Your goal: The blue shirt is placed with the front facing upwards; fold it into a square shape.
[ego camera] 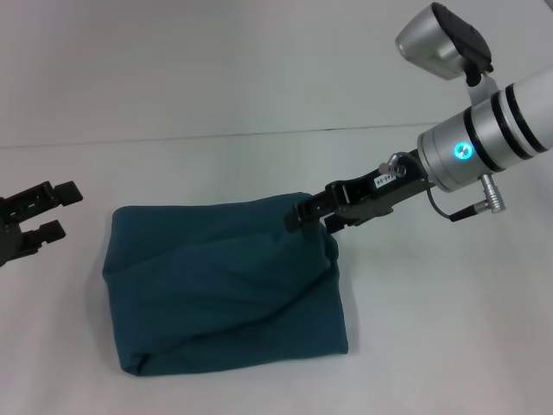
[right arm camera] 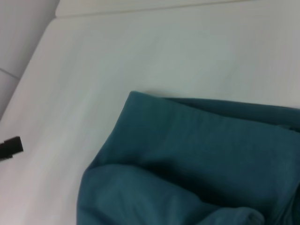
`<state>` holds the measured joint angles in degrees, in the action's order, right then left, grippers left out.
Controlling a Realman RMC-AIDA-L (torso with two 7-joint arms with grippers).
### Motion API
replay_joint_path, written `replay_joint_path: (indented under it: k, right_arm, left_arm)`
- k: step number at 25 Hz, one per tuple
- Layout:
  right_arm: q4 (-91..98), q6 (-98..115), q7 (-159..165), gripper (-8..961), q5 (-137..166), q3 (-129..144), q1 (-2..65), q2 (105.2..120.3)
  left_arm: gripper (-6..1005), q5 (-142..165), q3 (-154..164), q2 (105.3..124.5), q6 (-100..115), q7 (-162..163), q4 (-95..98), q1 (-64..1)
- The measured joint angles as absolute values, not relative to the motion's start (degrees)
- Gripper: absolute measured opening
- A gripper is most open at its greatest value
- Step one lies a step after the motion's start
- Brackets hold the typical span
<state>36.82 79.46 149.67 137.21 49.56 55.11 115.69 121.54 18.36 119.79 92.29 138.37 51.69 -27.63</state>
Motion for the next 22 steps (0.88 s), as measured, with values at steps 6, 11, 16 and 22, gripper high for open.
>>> replay_joint_path:
  k: [6,11,16,22]
  right_arm:
    - [35.84,78.16,149.53,883,135.11,49.41,54.67,115.53]
    - [35.58,76.78,149.50,883,135.34,49.82,54.72,115.98]
    - [34.45,75.58,149.50,872,135.32,50.06,55.18,116.24]
    - [33.38,73.61,149.00,832,135.41,50.50,55.64,116.53]
  left_arm:
    - [936,121.55,18.54,119.66,91.11,138.13,50.26,-27.87]
    - [936,121.55,18.46,119.66,91.07,138.10,50.19,-27.87]
    - [936,121.55,18.43,119.69,91.05,138.01,50.18,-27.86]
    - [936,121.55,18.41,119.71,91.05,137.99,50.18,-27.86]
